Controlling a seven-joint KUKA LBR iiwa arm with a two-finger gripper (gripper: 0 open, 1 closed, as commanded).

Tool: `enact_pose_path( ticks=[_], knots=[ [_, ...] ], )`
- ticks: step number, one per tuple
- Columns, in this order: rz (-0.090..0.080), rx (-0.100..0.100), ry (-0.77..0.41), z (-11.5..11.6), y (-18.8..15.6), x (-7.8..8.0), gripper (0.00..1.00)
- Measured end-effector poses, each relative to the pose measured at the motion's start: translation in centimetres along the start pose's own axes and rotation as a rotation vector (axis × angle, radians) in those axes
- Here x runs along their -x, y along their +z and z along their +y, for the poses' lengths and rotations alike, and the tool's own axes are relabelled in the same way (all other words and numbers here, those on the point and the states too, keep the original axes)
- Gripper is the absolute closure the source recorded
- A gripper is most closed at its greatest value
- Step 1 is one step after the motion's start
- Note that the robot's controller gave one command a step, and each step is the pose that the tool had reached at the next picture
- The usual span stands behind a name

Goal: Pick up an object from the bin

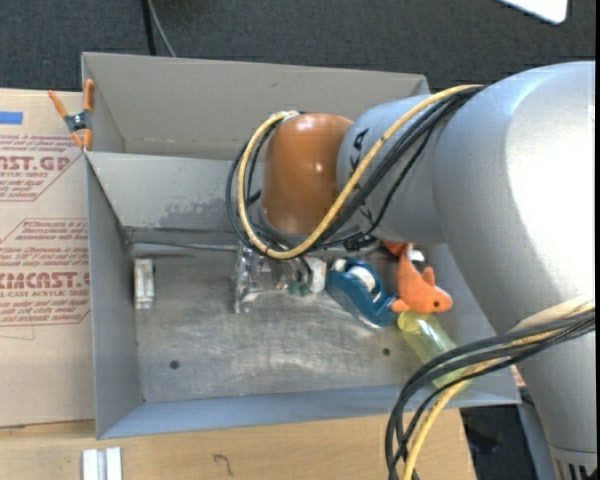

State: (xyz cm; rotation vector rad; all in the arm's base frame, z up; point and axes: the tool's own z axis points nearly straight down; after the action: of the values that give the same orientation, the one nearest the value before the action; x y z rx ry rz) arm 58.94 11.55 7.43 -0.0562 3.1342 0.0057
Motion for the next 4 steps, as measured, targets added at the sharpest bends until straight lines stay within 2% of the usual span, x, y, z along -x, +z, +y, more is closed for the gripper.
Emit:
enact_pose_path(
  ticks=[1, 2, 3, 4],
  knots=[
    [0.012, -0.003, -0.002, -0.2, -4.4, -0.4, 1.00],
    [0.008, -0.003, -0.006, -1.5, -11.3, -0.2, 1.00],
    [0.000, -0.002, 0.038, -1.8, -16.0, -0.1, 1.00],
    [0.000, -0.002, 0.027, -2.8, -10.0, -2.2, 1.00]
  ],
)
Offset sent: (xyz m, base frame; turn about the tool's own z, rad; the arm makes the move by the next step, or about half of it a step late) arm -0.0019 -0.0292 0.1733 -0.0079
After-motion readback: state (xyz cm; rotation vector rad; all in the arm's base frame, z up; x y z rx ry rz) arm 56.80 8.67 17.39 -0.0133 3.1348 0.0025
